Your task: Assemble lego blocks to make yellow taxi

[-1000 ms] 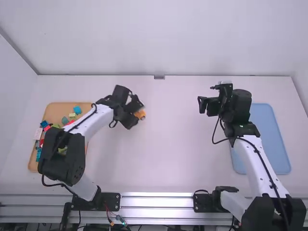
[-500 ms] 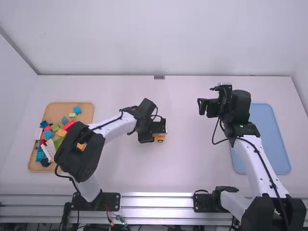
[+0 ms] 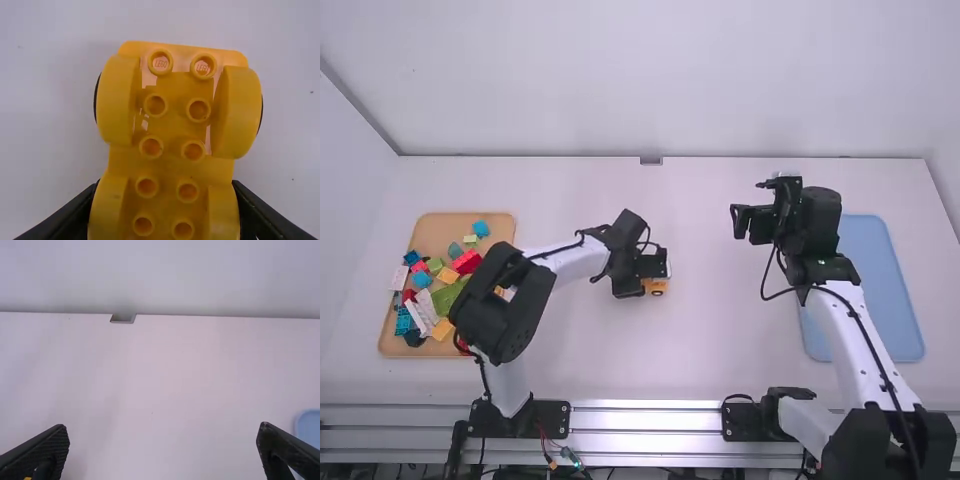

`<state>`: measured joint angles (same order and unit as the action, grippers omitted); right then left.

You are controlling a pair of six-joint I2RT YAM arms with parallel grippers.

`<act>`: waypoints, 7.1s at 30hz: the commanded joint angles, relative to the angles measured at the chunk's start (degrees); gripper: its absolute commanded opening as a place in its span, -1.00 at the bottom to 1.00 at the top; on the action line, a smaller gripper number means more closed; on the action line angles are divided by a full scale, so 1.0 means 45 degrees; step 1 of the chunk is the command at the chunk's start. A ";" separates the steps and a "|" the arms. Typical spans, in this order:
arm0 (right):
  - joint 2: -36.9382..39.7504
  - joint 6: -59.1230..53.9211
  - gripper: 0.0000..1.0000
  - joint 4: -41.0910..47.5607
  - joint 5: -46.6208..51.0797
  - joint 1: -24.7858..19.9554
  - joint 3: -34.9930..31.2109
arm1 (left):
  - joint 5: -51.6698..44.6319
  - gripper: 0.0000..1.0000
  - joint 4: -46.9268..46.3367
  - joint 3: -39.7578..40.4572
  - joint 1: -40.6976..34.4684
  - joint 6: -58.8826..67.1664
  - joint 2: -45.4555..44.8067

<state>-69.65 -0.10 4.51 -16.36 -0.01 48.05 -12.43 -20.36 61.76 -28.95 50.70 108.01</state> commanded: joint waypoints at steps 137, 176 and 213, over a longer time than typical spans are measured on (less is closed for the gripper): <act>-0.0078 0.0063 0.97 0.0151 -0.0083 0.0005 0.0481 | 0.3614 -0.31 -0.3861 0.2803 1.4838 -1.7408 0.1666; -0.6300 0.5309 0.98 -1.2050 -1.1186 0.2846 0.0486 | -1.1808 -0.86 0.2409 -0.1030 0.7655 -0.8160 -0.4289; -0.7028 0.6358 -0.01 -1.4659 -1.3221 0.4090 0.0495 | -1.3804 -0.85 0.9787 -0.3424 0.4546 -1.0851 -0.4289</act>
<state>-100.62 28.47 -60.93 -75.00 18.37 49.01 -74.39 23.33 46.76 -8.16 1.45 89.78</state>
